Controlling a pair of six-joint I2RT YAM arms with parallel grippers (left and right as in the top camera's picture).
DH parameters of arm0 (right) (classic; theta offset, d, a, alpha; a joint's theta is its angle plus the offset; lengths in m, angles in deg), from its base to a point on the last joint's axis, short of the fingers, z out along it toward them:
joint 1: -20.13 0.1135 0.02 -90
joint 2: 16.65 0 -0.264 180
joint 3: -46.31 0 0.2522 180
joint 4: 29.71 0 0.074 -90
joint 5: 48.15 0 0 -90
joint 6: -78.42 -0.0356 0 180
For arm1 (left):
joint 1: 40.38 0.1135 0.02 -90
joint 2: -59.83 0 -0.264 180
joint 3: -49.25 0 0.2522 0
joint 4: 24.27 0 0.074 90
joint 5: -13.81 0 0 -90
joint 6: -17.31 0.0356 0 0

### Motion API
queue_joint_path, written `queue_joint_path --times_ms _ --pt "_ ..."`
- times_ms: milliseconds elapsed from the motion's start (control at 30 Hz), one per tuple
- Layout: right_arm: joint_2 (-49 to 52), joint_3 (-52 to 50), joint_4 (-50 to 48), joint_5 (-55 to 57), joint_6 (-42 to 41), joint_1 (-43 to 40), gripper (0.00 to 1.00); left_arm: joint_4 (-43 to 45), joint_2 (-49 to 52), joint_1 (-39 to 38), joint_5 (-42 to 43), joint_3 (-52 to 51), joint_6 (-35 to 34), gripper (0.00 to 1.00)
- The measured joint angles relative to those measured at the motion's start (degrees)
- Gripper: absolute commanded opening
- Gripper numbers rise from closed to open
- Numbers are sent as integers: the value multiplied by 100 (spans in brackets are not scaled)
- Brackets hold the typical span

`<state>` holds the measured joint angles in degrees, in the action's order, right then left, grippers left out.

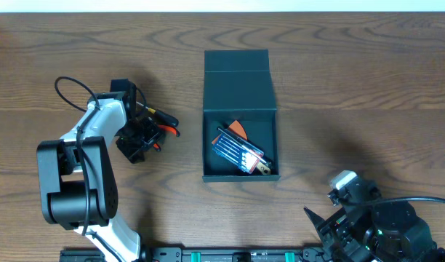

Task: Pack container
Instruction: 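Release the hammer and move the left gripper toward the red pliers, then close the left gripper on the red pliers handles and lift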

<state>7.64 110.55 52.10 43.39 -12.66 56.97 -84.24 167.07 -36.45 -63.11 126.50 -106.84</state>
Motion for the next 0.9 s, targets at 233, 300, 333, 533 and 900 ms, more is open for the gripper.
queue_joint_path --times_ms 233,300,333,533,900 --pt "0 0 0 2 2 0 99 17 15 0 -52 4 153 36" --pt "0 0 0 0 0 0 99 20 17 0 -72 7 155 26" --pt "0 0 0 0 0 0 99 22 22 0 -85 9 157 23" --pt "0 0 0 0 2 0 99 44 26 0 -120 11 208 9" --pt "0 0 0 2 2 0 99 164 -107 0 -129 20 201 6"
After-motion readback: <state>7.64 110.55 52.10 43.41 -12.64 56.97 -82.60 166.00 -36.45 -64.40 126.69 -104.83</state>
